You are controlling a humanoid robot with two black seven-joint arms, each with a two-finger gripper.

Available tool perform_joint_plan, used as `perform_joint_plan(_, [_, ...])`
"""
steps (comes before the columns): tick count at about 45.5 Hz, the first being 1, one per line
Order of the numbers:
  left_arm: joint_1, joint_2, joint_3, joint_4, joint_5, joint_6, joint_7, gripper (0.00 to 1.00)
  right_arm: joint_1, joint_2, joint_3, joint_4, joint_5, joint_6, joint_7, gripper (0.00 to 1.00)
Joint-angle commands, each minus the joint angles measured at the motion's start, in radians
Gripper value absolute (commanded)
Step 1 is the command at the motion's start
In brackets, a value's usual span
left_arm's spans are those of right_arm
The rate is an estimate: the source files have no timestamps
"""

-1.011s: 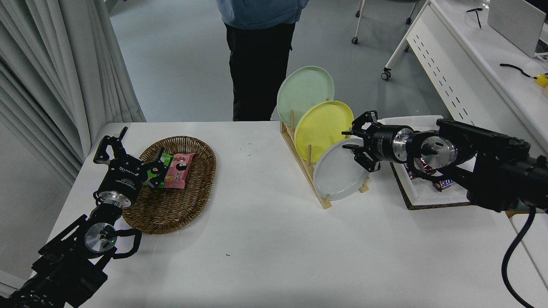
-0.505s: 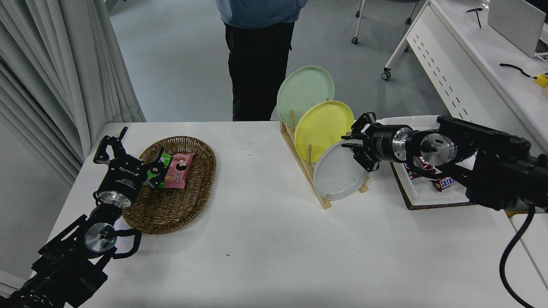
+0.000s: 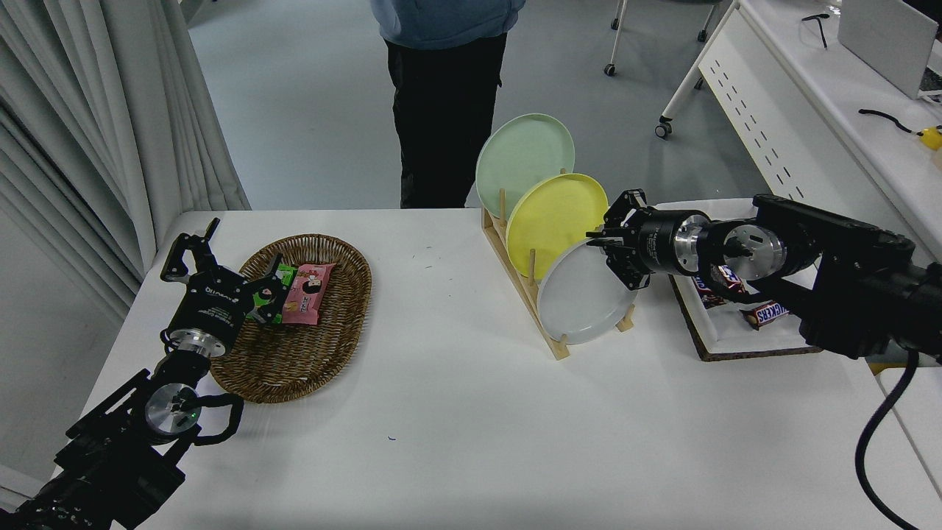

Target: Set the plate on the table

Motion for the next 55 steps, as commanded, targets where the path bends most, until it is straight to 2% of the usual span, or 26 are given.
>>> perform_joint_plan(1, [0.0,0.0,-0.001,0.0,0.0,0.0,0.0,1.0,0.0,0.001,0.001,-0.008,0.0,0.0,-0.001,0.04])
perform_joint_plan(6, [0.0,-0.001,-0.001,0.001,0.0,0.0,0.0,1.0,0.0,0.001,0.001,-0.006,0.0,-0.001,-0.016,0.0])
perform_joint_plan(16, [0.0,0.0,-0.001,0.0,0.0,0.0,0.0,1.0,0.032,-0.018,0.004,0.009,0.0,0.018,-0.061,0.0])
perform_joint_plan(29, [0.0,0.0,-0.001,0.001,0.0,0.0,0.0,1.0,0.17,-0.163,0.101,0.107,0.012,0.018,-0.176,0.0])
perform_joint_plan(36, [0.0,0.0,-0.001,0.0,0.0,0.001,0.0,1.0,0.278,-0.217,0.092,0.171,0.136,-0.007,-0.205,0.0])
perform_joint_plan(47, [0.0,0.0,-0.001,0.0,0.0,0.0,0.0,1.0,0.373,-0.26,0.102,0.305,0.368,-0.135,-0.21,0.0])
perform_joint_plan(55, [0.0,0.0,-0.001,0.001,0.0,0.0,0.0,1.0,0.402,-0.268,0.118,0.365,0.428,-0.226,-0.21,0.0])
